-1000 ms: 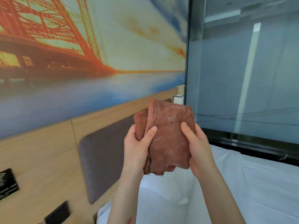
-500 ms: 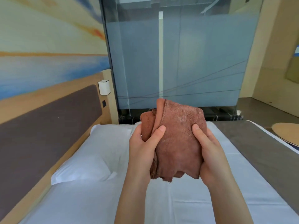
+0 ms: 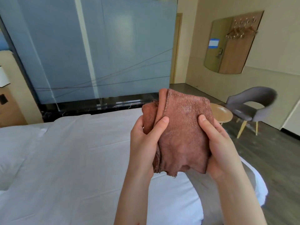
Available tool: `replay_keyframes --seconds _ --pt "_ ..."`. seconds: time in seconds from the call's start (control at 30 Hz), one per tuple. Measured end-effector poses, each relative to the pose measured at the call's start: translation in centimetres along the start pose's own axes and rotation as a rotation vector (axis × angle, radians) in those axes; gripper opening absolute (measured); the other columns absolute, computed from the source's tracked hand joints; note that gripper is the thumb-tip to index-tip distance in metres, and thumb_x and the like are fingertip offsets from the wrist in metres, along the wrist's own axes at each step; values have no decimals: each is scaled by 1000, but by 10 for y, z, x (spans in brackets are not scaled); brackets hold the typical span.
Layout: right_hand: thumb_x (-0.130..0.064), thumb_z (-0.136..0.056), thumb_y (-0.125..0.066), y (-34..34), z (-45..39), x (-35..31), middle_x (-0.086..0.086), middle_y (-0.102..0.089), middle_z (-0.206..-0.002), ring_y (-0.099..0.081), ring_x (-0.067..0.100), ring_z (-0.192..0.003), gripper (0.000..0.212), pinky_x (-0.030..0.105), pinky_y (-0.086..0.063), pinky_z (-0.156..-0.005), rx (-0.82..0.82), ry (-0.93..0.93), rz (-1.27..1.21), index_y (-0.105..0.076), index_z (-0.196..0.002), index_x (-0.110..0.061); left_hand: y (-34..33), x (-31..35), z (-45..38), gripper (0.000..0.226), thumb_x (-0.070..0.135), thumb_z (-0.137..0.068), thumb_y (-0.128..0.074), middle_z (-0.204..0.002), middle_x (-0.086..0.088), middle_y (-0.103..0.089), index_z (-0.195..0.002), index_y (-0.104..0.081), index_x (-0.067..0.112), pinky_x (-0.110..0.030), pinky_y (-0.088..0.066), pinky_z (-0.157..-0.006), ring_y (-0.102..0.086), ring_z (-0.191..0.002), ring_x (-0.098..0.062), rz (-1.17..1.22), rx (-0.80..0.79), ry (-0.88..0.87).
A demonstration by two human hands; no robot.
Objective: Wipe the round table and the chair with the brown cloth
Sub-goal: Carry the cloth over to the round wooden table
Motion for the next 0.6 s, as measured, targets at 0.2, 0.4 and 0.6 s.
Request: replay_keyframes --seconds 0.2,0.4,0.6 --pt "-27 -80 -61 102 -40 -34 0 -76 -90 -72 14 -83 18 26 -56 -59 143 50 -37 -69 -95 -21 -104 -59 -32 22 18 -77 -70 -93 1 -75 -99 -67 19 -26 -58 -69 -71 -86 -14 -15 -126 59" --pt "-22 -87 -57 202 -99 -55 -1 -76 -88 -71 14 -85 15 27 -58 -64 245 68 -3 -67 -97 -20 -198 -132 -72 23 20 -77 -70 -95 3 -75 -101 -67 20 -30 -58 -75 -71 -89 -13 2 -195 123" --pt "-22 -87 -57 317 -168 -78 -5 -76 -86 -71 12 -84 13 28 -59 -70 339 89 67 -65 -97 -21 -303 -218 -121 18 18 -77 -69 -91 6 -75 -94 -67 24 -23 -57 -69 -71 -88 -12 36 -264 147"
Point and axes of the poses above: each hand's wrist, its own z-axis away from the middle knuckle, its own y-axis out of the back of the hand, x = y × z, the point moved 3 cm from there along -z, towards the middle knuckle
